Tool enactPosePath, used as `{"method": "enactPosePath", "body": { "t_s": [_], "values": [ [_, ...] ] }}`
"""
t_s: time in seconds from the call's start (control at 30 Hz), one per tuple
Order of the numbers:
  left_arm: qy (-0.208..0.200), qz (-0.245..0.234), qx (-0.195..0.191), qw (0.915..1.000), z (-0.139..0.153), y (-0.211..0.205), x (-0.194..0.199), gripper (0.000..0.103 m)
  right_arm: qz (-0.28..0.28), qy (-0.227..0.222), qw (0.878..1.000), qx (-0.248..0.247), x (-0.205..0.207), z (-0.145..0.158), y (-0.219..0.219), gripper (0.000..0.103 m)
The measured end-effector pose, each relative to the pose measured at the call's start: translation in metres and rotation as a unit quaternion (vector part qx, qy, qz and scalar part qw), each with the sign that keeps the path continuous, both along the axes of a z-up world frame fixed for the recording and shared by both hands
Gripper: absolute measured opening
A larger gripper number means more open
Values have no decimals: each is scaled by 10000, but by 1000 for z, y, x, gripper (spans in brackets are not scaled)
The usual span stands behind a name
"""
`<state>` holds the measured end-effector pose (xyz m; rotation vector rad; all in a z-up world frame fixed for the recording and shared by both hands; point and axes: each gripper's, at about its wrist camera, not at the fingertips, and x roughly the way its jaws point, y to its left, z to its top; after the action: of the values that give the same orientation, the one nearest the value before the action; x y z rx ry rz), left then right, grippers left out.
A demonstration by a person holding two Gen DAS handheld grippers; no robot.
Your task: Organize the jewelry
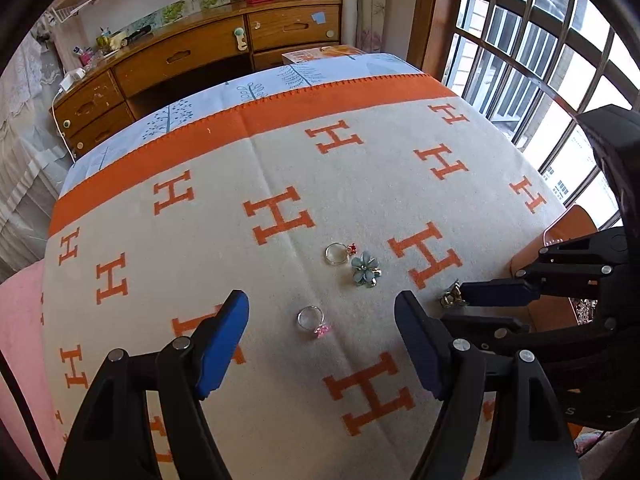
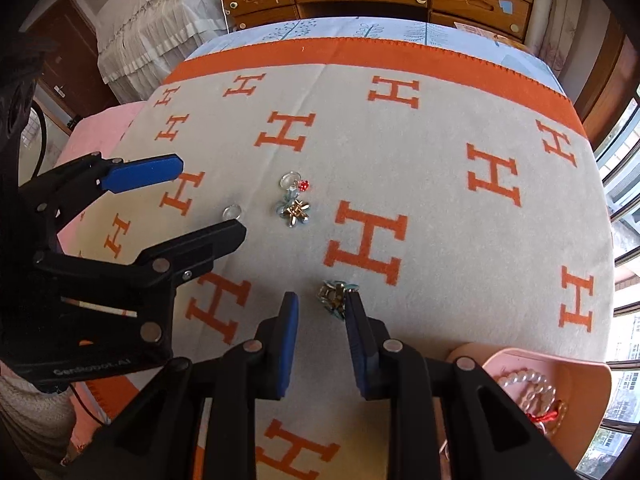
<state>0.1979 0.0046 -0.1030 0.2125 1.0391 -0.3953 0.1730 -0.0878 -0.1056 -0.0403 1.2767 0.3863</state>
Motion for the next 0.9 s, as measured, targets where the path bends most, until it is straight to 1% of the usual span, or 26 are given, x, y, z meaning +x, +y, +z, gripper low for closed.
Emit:
{"method": "enactPosePath", "body": {
  "t_s": [0.03, 0.1, 0.13, 0.2, 0.23, 0.3, 0.4, 0.5, 0.57, 0.63, 0.7, 0.77, 0.8, 0.83, 0.9],
  "values": [
    [28, -28, -36, 10000, -1, -1, 2, 74, 46, -70, 10000, -2, -1, -1, 0, 22],
    [55, -70, -65, 9999, -3, -4, 4, 74, 128, -244, 9995, -131, -4, 0, 1, 13],
    [58, -75, -46, 9999, -5, -6, 6, 74, 114, -277, 9995, -93, -5, 1, -1, 9],
    [86, -55, -31, 9999, -8, -9, 11, 74, 37, -353, 9993, 74, -6, 5, -7, 8],
    [120, -50, -41, 9999, -10, -10, 13, 74, -16, -436, 9989, 139, -7, 9, -11, 6],
    [184, -38, -41, 9998, -14, -14, 17, 73, -115, -573, 9978, 313, -11, 18, -20, 5],
    [261, -51, 14, 9996, -21, -20, 22, 70, -167, -712, 9960, 520, -17, 28, -30, 5],
    [309, -49, 102, 9995, -26, -28, 25, 66, -233, -629, 9944, 822, -17, 33, -39, 5],
    [346, -42, 132, 9993, -28, -32, 28, 62, -295, -666, 9933, 898, -19, 36, -45, 5],
    [405, -6, 143, 9991, -31, -34, 30, 53, -294, -743, 9925, 925, -21, 38, -47, 5],
    [392, 46, 133, 9991, -32, -35, 32, 49, -282, -772, 9919, 965, -21, 39, -48, 5],
    [375, 77, 128, 9992, -31, -35, 33, 38, -265, -791, 9915, 1000, -21, 39, -48, 5],
    [375, 108, 107, 9992, -30, -35, 33, 26, -268, -791, 9914, 1004, -21, 39, -49, 5],
    [380, 129, 82, 9992, -29, -35, 33, 19, -275, -783, 9914, 1007, -20, 38, -49, 5],
    [387, 183, 35, 9991, -29, -33, 33, 19, -291, -737, 9920, 987, -20, 35, -49, 6]
  ]
}}
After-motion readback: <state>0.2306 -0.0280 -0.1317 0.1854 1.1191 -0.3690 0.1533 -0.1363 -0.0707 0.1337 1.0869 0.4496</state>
